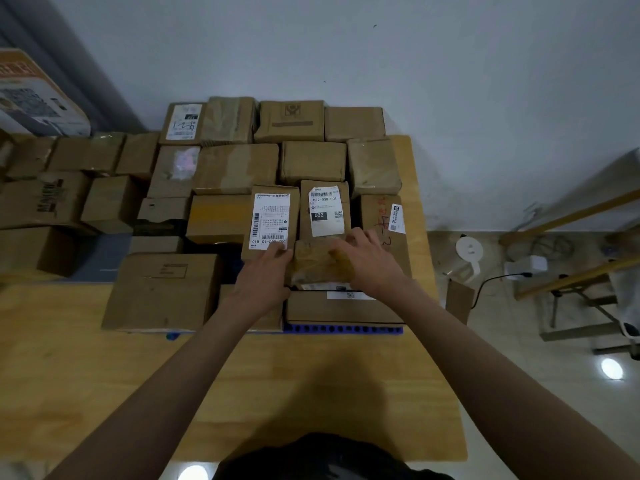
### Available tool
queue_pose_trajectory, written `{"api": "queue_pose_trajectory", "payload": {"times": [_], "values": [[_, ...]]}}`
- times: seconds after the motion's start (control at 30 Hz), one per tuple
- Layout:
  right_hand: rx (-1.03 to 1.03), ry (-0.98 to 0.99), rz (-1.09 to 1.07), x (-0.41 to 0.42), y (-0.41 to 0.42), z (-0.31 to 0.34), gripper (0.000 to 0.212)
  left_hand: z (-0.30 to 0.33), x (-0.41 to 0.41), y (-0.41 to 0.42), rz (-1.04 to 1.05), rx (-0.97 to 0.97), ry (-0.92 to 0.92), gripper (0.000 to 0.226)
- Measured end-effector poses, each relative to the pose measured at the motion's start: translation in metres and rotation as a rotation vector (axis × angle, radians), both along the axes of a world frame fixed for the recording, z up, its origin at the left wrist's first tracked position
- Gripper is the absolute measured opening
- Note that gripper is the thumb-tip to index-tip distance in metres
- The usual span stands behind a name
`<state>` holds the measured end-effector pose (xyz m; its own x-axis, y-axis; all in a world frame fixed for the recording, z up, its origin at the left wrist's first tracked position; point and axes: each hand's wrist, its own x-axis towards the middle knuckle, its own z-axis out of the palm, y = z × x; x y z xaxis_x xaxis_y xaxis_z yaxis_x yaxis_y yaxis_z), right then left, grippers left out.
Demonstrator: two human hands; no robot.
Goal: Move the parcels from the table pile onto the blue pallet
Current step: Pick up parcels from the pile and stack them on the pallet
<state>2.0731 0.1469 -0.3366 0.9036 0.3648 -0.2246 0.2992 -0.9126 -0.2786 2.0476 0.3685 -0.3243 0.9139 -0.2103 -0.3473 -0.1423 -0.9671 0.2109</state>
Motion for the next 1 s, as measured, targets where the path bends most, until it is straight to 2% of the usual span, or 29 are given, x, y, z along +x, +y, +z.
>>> {"api": "queue_pose_trajectory", "payload": {"times": [0.23,0.37,0.43,0.5,0.6,0.7,1.0], "values": [[0.010,0.042,-0.036,-0.004,0.006,-0.023,0.053,-0.004,0.001,0.003,0.018,-0.044,-0.003,0.072],[0.146,0.121,-0.102,-0.005,-0.002,-0.031,0.061,-0.004,0.002,0.003,0.036,-0.070,-0.023,0.072],[0.252,0.098,-0.304,-0.005,-0.010,-0.034,0.064,-0.003,0.003,0.001,0.071,-0.084,-0.026,0.072],[0.305,0.082,-0.621,-0.005,-0.023,-0.037,0.065,-0.001,0.004,0.000,0.105,-0.092,-0.028,0.076],[0.270,0.250,-0.938,-0.010,-0.049,-0.044,0.067,0.000,0.005,-0.004,0.106,-0.086,-0.016,0.080],[0.312,0.400,-0.932,-0.019,-0.056,-0.050,0.068,-0.003,0.005,-0.010,0.075,-0.052,-0.001,0.081],[0.175,0.384,-0.846,-0.024,-0.038,-0.048,0.066,-0.006,0.004,-0.011,0.069,-0.002,0.004,0.087]]}}
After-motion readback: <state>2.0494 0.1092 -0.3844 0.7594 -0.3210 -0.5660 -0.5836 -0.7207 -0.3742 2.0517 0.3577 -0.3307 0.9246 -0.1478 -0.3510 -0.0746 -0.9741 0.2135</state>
